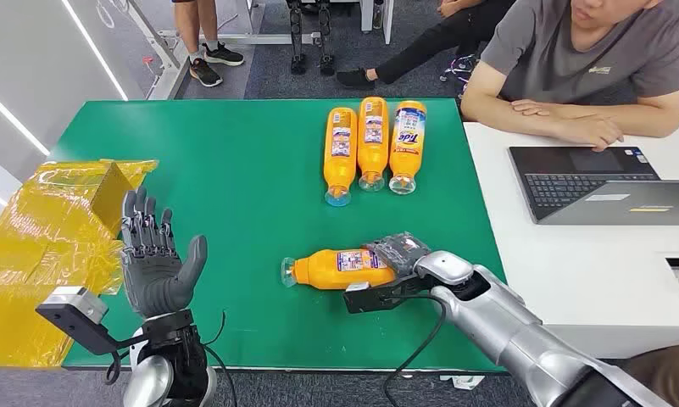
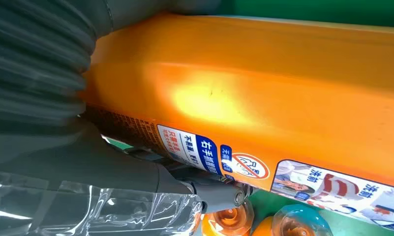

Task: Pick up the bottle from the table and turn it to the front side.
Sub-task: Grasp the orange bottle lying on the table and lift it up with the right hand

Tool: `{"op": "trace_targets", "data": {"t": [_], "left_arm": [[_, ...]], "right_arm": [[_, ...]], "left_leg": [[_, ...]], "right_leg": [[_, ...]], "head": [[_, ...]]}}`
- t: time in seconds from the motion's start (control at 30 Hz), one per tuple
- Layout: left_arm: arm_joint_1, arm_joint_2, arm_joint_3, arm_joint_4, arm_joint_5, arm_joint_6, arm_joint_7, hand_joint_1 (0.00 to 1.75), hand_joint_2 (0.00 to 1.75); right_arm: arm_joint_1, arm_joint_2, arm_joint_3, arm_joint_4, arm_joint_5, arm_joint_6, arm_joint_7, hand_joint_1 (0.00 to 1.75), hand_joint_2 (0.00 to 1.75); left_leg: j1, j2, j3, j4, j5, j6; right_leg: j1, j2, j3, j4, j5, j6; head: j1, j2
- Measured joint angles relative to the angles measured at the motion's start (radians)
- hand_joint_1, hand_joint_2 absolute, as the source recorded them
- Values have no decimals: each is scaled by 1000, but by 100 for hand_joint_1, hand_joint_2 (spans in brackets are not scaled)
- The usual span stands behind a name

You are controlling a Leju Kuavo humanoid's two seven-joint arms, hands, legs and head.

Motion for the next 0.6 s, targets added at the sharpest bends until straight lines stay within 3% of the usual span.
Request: {"op": "trace_targets", "data": {"t": [0.4,0.6], "left_arm": [[18,-2,0,-9,-14,3,-2,0,175],[51,-5,0,-39,-24,19,-23,0,175]], "right_arm": [[54,7,-51,-36,-13,-100,-65,175,175],[153,68,-166,-130,-131,-340,-169,175,175]], "left_leg": [[0,0,-1,0,0,0],[0,-1,-3,0,0,0]], "right_leg": [[0,0,0,0,0,0],[0,-1,-3,1,-1,0]], "head": [[0,0],[0,0]]}}
